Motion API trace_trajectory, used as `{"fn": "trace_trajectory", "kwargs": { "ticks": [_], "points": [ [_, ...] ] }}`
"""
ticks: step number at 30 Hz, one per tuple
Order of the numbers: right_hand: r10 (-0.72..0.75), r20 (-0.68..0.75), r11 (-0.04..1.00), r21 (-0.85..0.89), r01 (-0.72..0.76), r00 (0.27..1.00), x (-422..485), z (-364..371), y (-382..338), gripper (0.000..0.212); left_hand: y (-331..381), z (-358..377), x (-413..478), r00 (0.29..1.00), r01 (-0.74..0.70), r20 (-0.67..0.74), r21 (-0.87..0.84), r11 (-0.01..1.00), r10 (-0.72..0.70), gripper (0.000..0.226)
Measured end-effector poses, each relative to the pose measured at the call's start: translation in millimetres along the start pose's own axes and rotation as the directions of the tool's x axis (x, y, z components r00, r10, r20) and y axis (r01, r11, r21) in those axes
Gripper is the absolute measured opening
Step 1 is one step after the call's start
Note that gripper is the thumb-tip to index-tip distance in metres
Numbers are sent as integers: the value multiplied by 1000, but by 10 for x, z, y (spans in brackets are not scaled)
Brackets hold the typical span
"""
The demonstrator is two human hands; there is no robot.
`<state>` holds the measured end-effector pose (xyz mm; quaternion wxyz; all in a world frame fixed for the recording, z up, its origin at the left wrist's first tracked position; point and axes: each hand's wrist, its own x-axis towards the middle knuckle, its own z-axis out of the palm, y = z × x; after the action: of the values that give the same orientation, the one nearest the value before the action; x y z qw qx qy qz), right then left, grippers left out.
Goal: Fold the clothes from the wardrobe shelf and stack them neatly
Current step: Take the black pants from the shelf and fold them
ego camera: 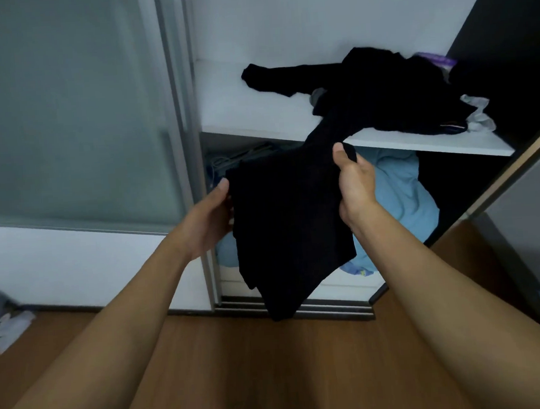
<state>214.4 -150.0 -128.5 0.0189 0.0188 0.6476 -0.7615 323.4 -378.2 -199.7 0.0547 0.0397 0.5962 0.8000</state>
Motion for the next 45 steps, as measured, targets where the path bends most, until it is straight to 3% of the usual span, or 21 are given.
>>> {"fn": "trace_trajectory", "kwargs": {
  "ticks": [3, 5, 7, 10, 12, 14, 16, 18, 21, 23, 27, 30, 33, 35, 36, 37, 39, 40, 42, 44, 45],
  "points": [
    [14, -108, 998, 62, -7, 994, 52, 162, -118, 23, 66, 221, 104, 998, 7, -68, 284, 959, 12, 108],
    [32, -150, 997, 72, -21, 988, 118, 230, -191, 30, 172, 376, 255, 984, -16, -160, 379, 925, 82, 103],
    [33, -145, 999, 29, -29, 989, 202, 237, -304, 33, 267, 423, 435, 963, -25, -243, 362, 932, 120, 82],
    [-20, 52, 998, -61, 23, 998, 393, 83, -474, 22, 445, 411, 681, 896, -46, -420, 230, 972, 142, 47],
    [-128, 201, 980, -124, 155, 971, 552, -58, -500, 23, 578, 349, 854, 852, -67, -507, 139, 988, 129, 38],
    [-185, 242, 953, -193, 234, 953, 735, -162, -421, 44, 726, 300, 1034, 848, -95, -517, 63, 993, 114, 40],
    [-48, 300, 967, -226, 119, 953, 949, -191, -289, 71, 866, 247, 1220, 837, -104, -540, 11, 994, 93, 42],
    [128, 451, 964, -267, -3, 883, 1197, -182, -176, 80, 1000, 176, 1419, 812, -101, -577, 6, 995, 86, 39],
    [219, 662, 958, -287, -28, 717, 1635, -44, -245, 53, 1261, 30, 1753, 783, -87, -607, 113, 990, 138, 30],
    [136, 696, 968, -244, 55, 705, 1967, 142, -402, 44, 1474, -43, 1993, 764, -123, -611, 177, 976, 207, 25],
    [-167, 550, 961, -94, 259, 818, 2611, 654, -785, 44, 1982, -157, 2470, 671, -216, -608, 387, 896, 424, 32],
    [-477, 393, 853, -8, 521, 786, 3138, 1064, -969, 45, 2285, -294, 2776, 596, -211, -558, 585, 783, 578, 33],
    [-709, 325, 663, 4, 749, 626, 3600, 1393, -964, 41, 2311, -512, 2906, 511, -132, -564, 694, 707, 649, 35],
    [-746, 492, 428, -163, 889, 449, 3861, 1479, -721, 35, 2100, -661, 2854, 445, -77, -625, 686, 723, 641, 38],
    [-675, 650, 282, -211, 936, 350, 3988, 1468, -520, 41, 1934, -725, 2806, 412, -43, -665, 668, 743, 623, 42],
    [-504, 809, 200, -232, 952, 303, 4086, 1413, -291, 52, 1751, -773, 2761, 397, 3, -700, 647, 762, 593, 49],
    [-88, 932, 235, -324, 916, 352, 4152, 1253, 114, 65, 1435, -818, 2734, 437, 130, -748, 603, 787, 500, 56],
    [-25, 917, 282, -376, 883, 398, 4175, 1213, 250, 63, 1319, -840, 2766, 471, 199, -744, 613, 765, 474, 54],
    [-84, 819, 489, -463, 739, 568, 4148, 1302, 327, 47, 1198, -926, 2900, 543, 335, -684, 709, 621, 487, 42],
    [22, 665, 792, -467, 394, 746, 4068, 1486, 232, 27, 1162, -1014, 3048, 609, 507, -645, 764, 399, 462, 38],
    [141, 624, 883, -430, 188, 768, 4028, 1577, 152, 21, 1146, -1050, 3111, 625, 582, -651, 757, 298, 431, 41]
  ]
}}
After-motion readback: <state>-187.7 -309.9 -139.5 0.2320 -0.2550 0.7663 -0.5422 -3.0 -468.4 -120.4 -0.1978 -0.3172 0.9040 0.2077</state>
